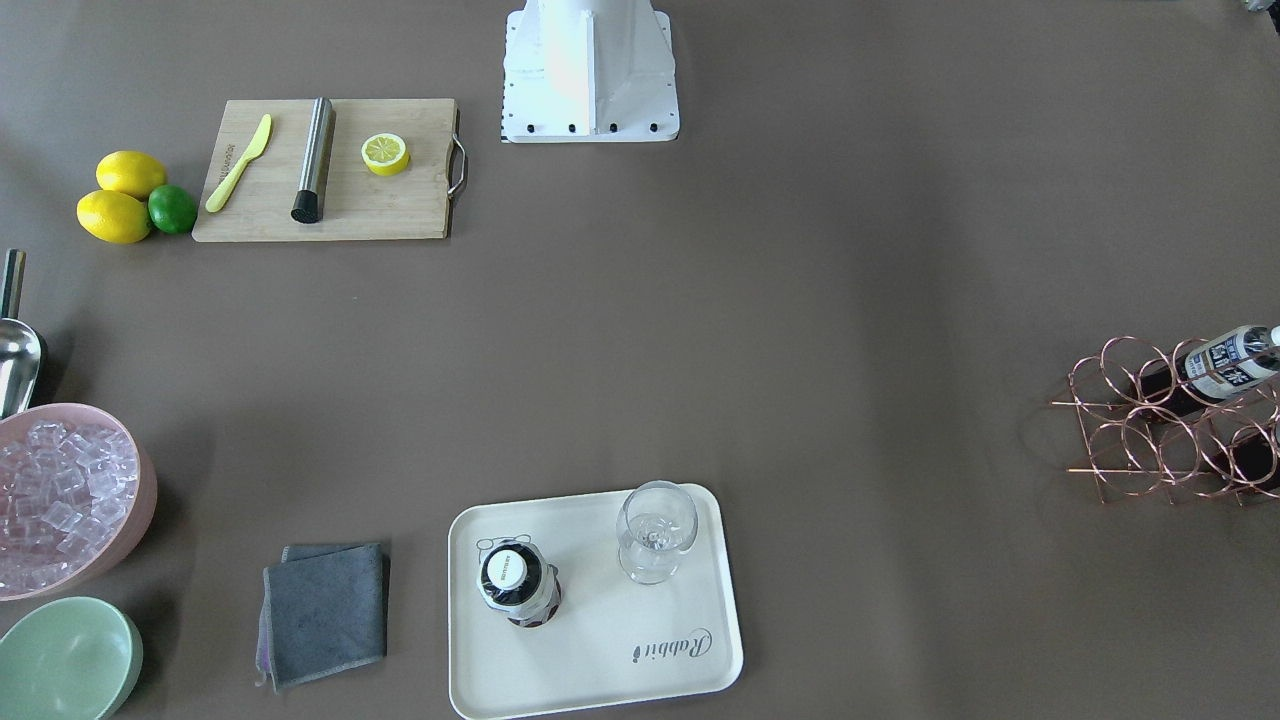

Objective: Take tea from basket to plate

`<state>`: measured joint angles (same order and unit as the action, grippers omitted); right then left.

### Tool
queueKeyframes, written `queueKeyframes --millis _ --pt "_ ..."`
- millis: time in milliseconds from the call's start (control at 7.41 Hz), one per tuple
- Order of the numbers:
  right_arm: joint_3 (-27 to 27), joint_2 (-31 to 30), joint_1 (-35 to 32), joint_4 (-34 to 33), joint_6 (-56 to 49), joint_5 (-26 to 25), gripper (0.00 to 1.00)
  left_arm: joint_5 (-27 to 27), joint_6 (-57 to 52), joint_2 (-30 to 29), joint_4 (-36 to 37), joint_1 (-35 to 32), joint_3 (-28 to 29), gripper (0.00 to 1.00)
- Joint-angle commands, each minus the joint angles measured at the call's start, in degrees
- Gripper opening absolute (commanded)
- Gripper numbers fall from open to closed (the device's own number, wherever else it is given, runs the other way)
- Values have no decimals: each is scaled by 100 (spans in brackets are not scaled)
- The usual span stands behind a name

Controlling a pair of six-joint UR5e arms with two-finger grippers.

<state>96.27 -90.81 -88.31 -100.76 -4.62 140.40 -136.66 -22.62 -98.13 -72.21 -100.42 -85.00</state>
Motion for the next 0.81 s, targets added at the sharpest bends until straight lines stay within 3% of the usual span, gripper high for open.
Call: queueKeyframes --millis 0,135,270,674 --pt "-74 -24 -46 48 -40 -134 100 -1 1553 93 -361 127 175 99" --pt "-82 106 41 -39 39 -345 100 8 1898 127 -738 311 246 99" --pt "-30 186 59 -31 841 -686 100 8 2215 163 -1020 678 290 99" --pt "-47 108 103 -5 1156 -725 100 -175 2605 224 -1340 866 -32 99"
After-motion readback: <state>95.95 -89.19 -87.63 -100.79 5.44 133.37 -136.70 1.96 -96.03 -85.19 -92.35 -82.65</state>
